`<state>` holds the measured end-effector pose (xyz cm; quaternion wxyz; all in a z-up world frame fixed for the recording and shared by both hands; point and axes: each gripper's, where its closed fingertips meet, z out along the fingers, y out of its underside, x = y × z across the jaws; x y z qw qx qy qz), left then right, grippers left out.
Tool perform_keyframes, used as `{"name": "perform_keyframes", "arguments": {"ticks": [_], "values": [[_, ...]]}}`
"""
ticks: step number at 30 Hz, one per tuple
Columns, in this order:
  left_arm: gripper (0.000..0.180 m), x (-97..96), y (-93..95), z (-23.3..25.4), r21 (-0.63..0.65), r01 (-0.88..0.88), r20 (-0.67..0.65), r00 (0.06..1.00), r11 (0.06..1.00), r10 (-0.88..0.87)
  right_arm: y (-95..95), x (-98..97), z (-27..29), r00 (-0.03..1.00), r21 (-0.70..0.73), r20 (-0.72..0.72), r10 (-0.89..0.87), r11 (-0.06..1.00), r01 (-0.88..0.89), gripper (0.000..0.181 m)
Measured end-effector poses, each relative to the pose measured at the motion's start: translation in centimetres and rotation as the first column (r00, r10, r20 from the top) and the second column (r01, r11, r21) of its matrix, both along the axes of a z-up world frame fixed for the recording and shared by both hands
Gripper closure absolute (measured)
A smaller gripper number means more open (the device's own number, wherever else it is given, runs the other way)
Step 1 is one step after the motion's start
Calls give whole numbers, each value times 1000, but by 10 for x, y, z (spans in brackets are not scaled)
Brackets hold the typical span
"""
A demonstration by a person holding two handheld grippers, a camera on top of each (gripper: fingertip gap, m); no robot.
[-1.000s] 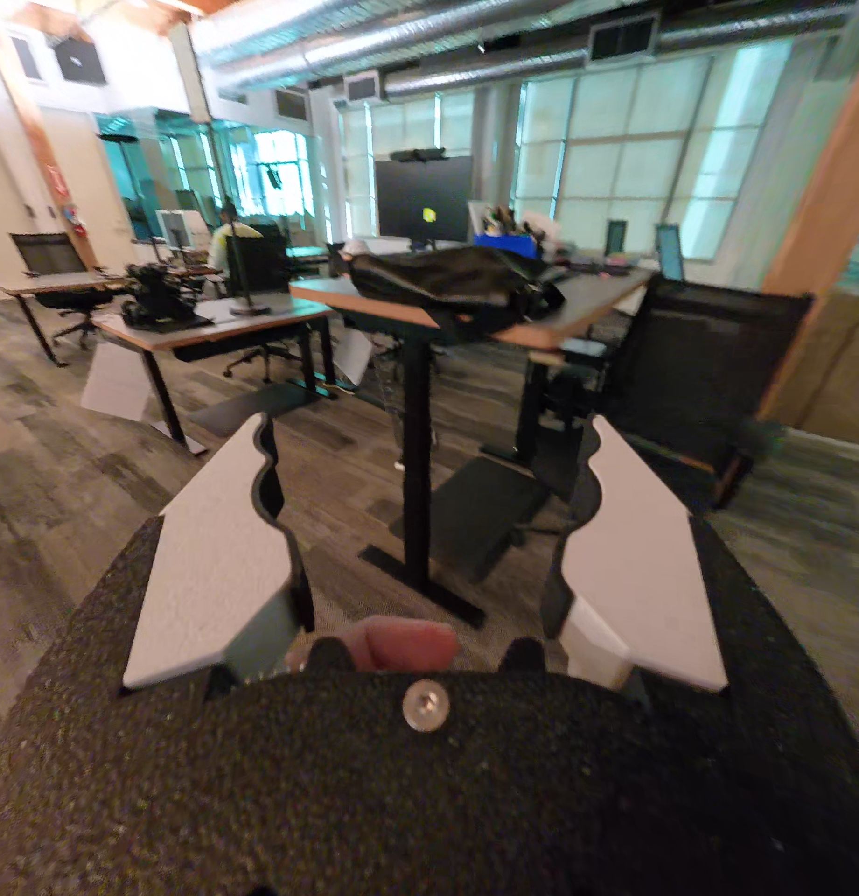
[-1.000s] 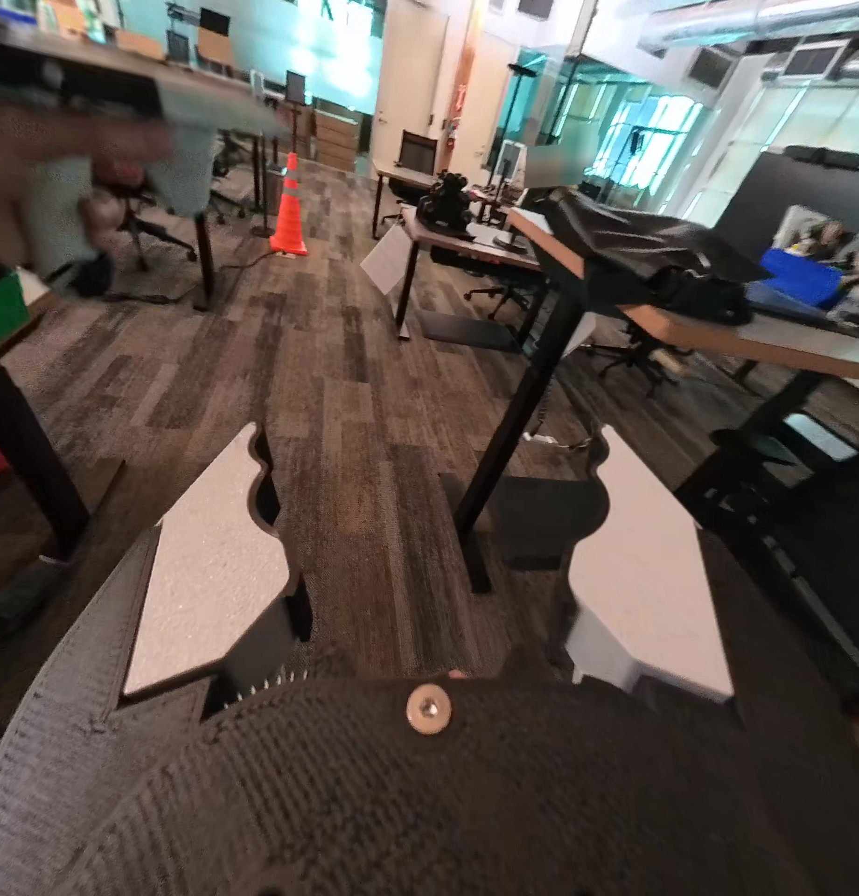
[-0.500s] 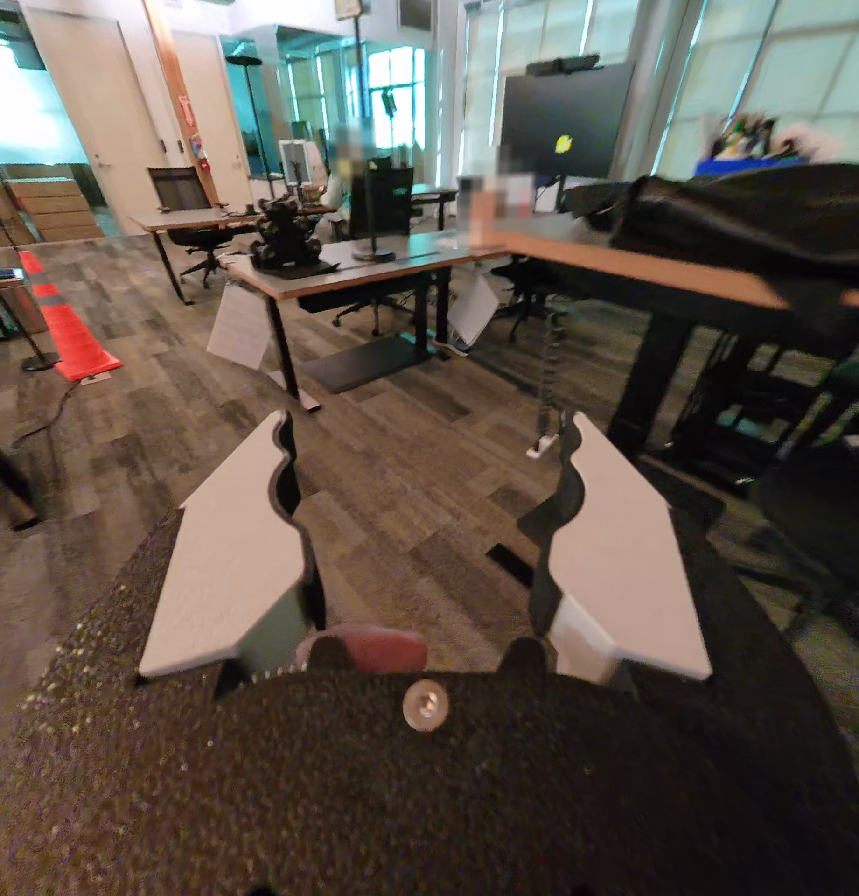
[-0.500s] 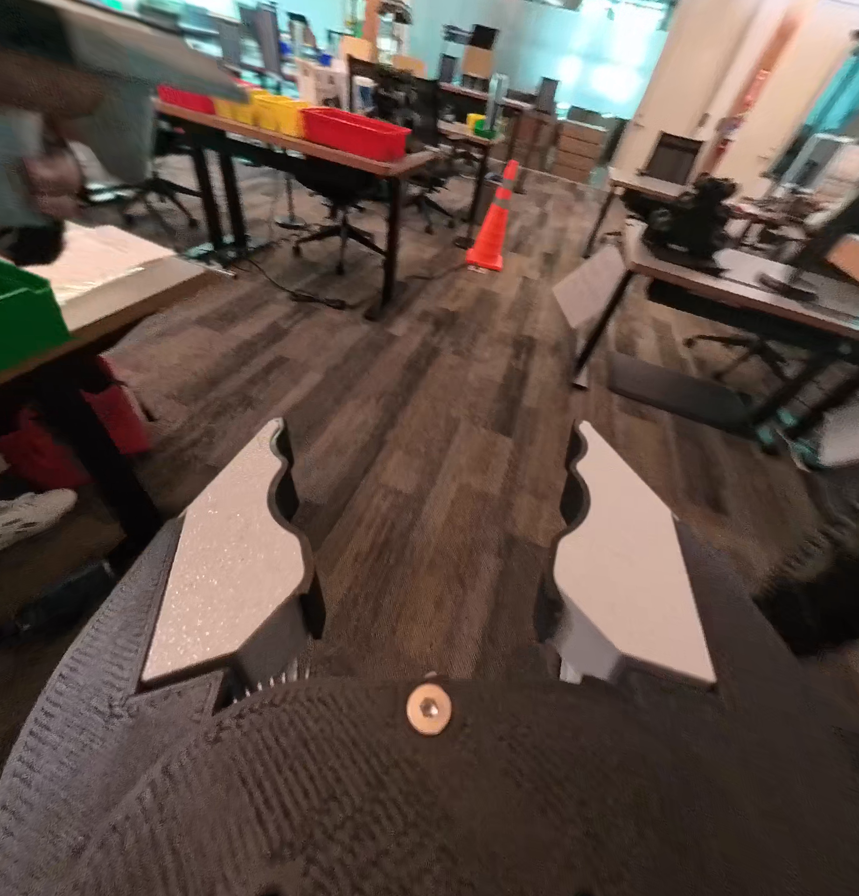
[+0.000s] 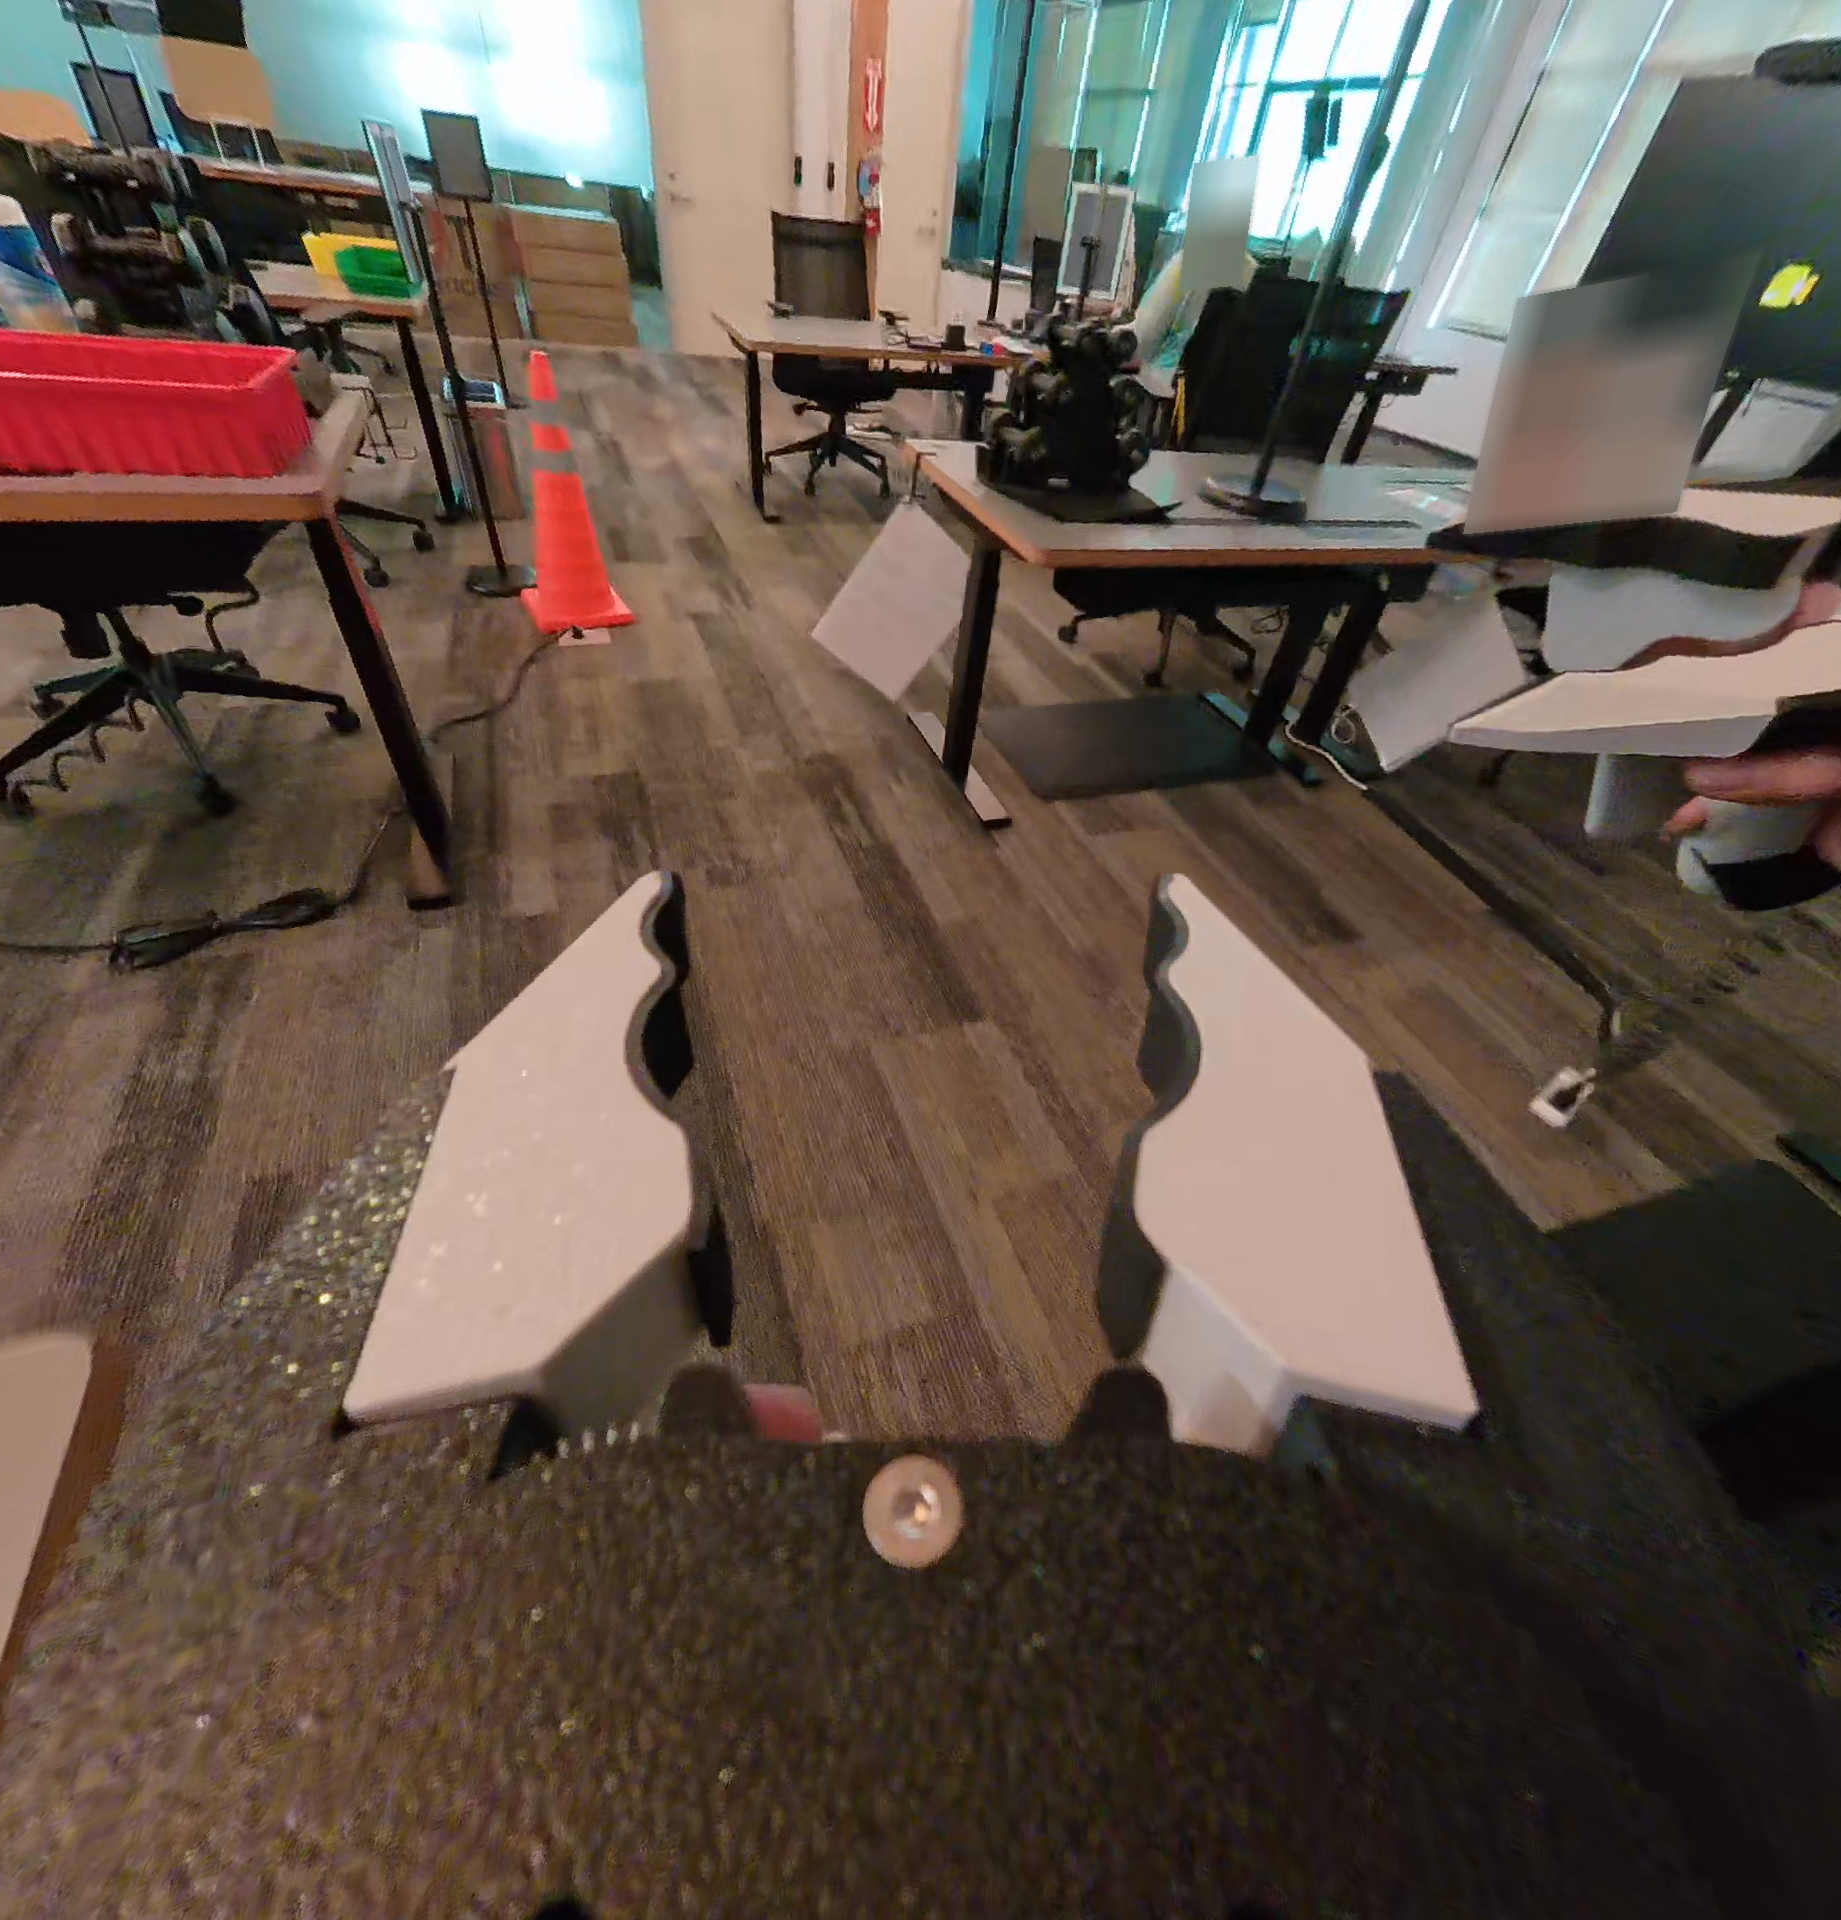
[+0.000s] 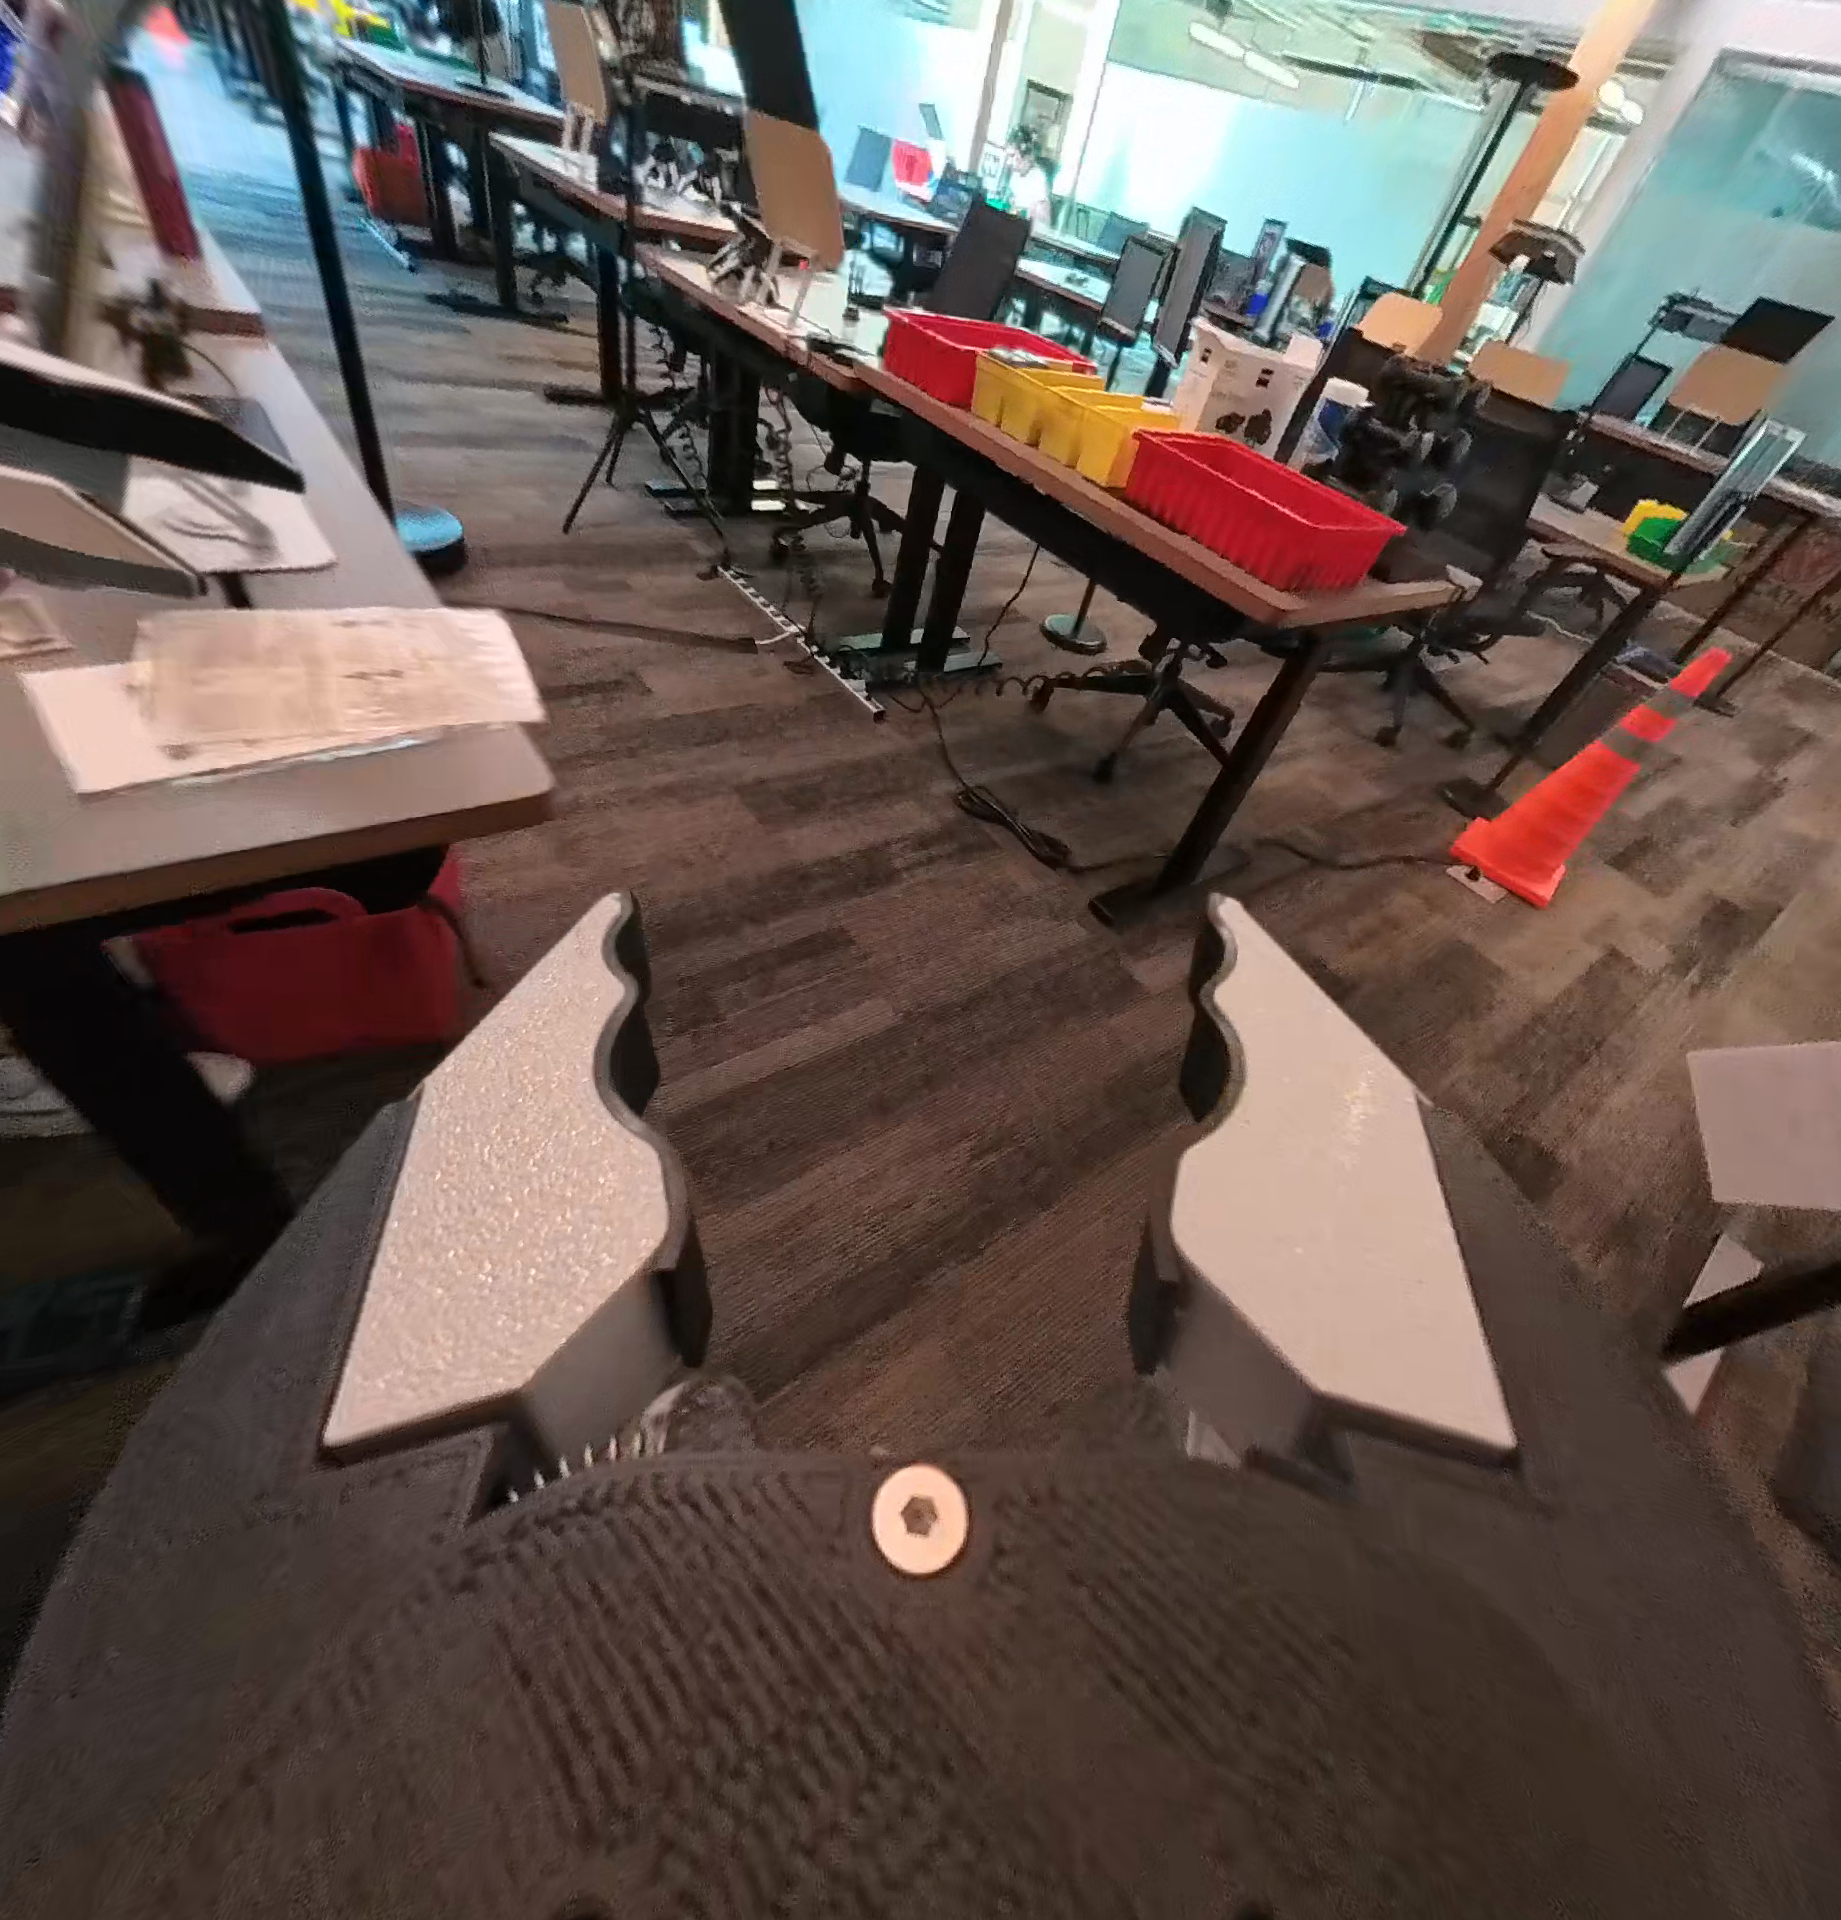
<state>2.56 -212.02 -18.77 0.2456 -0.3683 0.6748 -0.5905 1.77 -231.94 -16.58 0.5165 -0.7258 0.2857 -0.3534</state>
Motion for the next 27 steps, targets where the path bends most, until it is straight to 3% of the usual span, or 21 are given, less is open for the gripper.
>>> {"name": "perform_keyframes", "arguments": {"ticks": [11, 16, 21, 27], "values": [[111, 394, -73, 57, 100, 198, 41, 978, 975, -202, -79, 325, -30, 978, 88, -171, -118, 987, 134, 80], [110, 532, -102, 54, 101, 237, 29, 970, 966, -241, -108, 448, -61, 961, 203, -246, -129, 962, 182, 78], [104, 690, -109, 36, 71, 150, 0, 989, 986, -150, -114, 620, -69, 978, 178, -207, -29, 982, 67, 72], [98, 872, -82, 63, 70, -44, -7, 999, 997, 45, -89, 868, -6, 981, 176, -111, 161, 974, -140, 74]]}}
